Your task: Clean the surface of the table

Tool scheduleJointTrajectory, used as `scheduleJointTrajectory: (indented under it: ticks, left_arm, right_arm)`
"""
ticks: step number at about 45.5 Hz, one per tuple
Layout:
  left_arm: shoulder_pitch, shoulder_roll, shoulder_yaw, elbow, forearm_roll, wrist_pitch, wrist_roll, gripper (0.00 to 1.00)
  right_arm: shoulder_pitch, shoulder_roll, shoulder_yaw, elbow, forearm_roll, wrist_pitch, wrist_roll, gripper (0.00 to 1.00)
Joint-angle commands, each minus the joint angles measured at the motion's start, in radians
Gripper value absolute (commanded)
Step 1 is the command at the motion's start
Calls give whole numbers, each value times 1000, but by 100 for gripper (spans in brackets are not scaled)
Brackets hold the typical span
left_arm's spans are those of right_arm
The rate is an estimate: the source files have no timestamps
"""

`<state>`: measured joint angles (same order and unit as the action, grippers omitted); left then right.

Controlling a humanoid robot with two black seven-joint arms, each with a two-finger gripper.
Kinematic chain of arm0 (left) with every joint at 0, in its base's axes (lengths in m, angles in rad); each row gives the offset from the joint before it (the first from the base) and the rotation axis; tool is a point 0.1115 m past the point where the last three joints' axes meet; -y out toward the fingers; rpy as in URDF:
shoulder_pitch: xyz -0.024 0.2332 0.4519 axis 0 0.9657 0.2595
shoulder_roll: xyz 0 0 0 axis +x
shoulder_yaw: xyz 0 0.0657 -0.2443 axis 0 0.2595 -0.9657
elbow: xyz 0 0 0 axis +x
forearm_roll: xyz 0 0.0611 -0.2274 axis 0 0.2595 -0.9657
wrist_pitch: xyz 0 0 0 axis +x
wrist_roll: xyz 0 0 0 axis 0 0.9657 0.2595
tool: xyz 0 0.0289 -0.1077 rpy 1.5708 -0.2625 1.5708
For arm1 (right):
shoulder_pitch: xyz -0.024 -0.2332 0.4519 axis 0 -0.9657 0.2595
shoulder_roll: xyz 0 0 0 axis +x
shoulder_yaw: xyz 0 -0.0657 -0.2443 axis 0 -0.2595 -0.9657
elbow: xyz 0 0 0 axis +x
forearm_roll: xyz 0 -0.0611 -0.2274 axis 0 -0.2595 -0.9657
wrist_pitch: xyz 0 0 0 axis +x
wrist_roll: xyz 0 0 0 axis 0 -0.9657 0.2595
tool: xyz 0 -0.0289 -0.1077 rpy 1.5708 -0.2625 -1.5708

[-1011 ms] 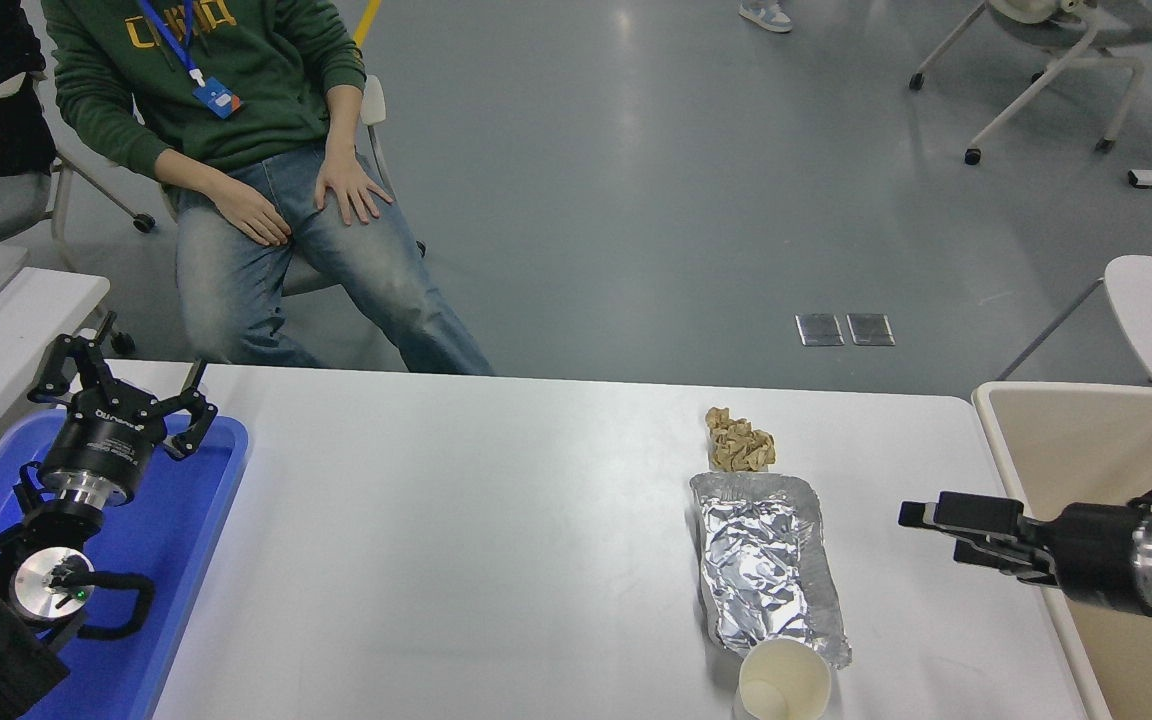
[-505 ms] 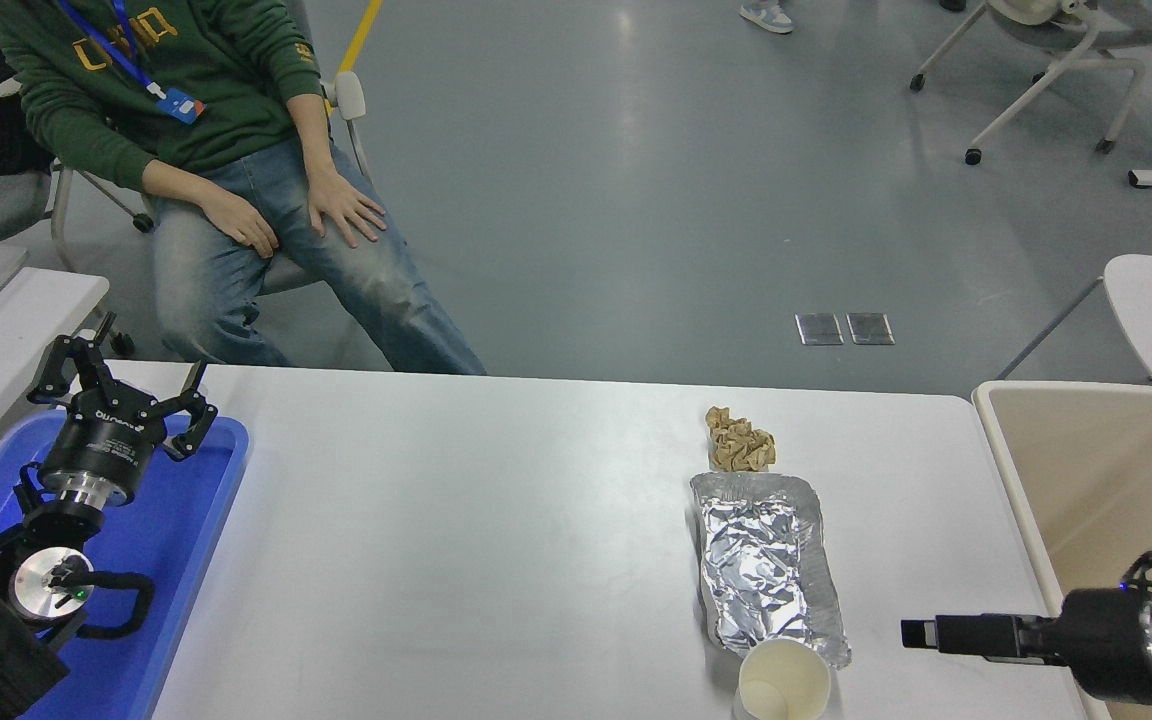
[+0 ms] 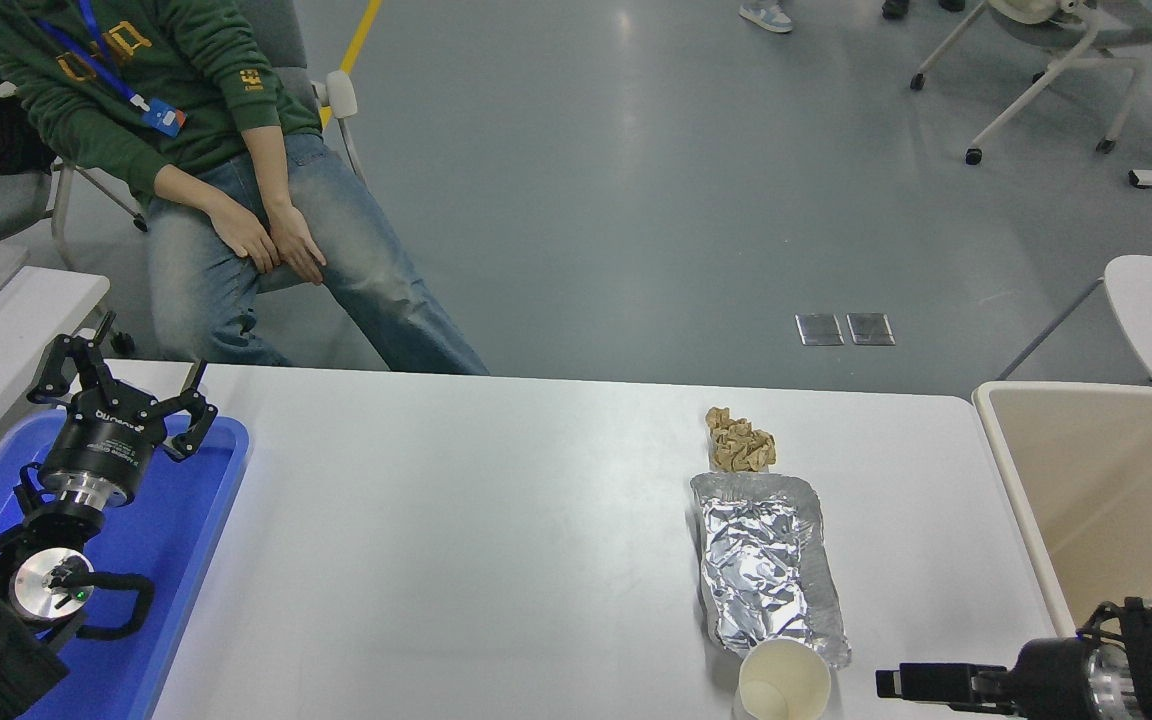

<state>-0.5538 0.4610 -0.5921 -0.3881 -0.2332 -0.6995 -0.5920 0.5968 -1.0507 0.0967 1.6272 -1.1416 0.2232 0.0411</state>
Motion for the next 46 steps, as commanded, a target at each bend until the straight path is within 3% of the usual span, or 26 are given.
scheduleJointTrajectory:
  ticks: [1,19,46]
  left_arm:
    - [0,1,0,0,0,0,0,100]
    - [0,1,0,0,0,0,0,100]
    - [0,-1,0,0,0,0,0,100]
  right_arm:
    - [14,12,8,33,128,11,-41,100]
    - [20,26,9,88,154,5,-67,100]
    - [14,184,3,-21,146,-5,-115,100]
